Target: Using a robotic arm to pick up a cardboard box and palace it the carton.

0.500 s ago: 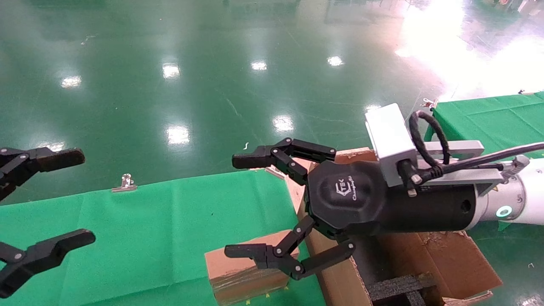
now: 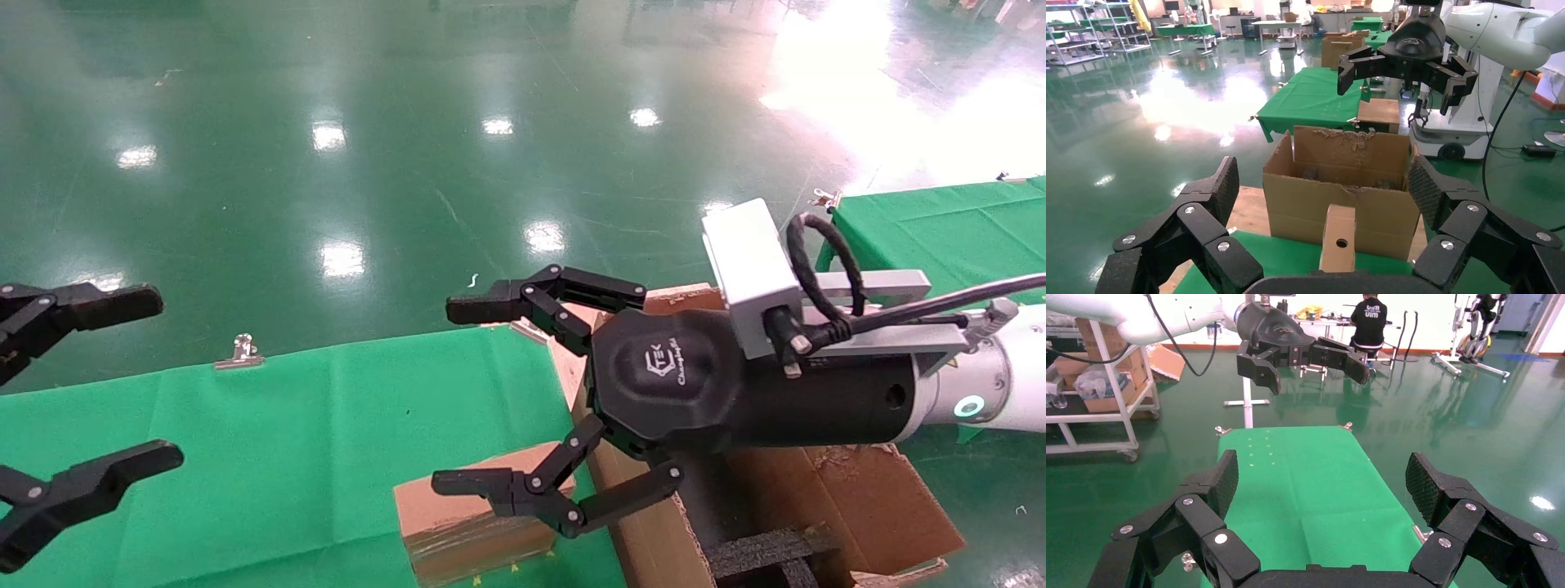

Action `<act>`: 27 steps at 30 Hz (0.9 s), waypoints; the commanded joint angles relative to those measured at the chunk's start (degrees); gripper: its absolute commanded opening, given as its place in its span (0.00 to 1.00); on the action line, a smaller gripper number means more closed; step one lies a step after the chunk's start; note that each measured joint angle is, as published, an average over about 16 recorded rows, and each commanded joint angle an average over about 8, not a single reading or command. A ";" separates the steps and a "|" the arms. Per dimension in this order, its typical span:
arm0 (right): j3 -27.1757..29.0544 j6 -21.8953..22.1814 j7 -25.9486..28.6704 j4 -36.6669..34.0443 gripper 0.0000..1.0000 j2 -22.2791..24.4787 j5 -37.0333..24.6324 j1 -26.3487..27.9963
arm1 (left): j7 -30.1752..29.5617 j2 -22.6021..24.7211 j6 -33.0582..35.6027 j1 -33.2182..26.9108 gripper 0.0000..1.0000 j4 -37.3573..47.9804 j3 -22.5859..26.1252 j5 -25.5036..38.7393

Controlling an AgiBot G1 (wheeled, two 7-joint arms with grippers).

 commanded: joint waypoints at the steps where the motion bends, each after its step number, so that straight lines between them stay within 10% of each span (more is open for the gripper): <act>1: 0.00 0.00 0.00 0.00 1.00 0.00 0.00 0.00 | 0.00 0.00 0.00 0.00 0.52 0.00 0.00 0.00; 6: 0.04 -0.01 -0.02 0.01 1.00 -0.01 0.01 -0.03 | 0.00 0.00 0.00 0.00 0.00 0.00 0.00 0.00; 15: -1.01 -0.14 0.14 0.55 1.00 0.11 -2.40 0.78 | 0.00 0.00 0.00 0.00 0.00 0.00 0.00 0.00; 27: -11.14 -3.41 1.76 0.77 1.00 -4.08 -22.52 11.74 | 0.00 0.00 0.00 0.00 0.00 0.00 0.00 0.00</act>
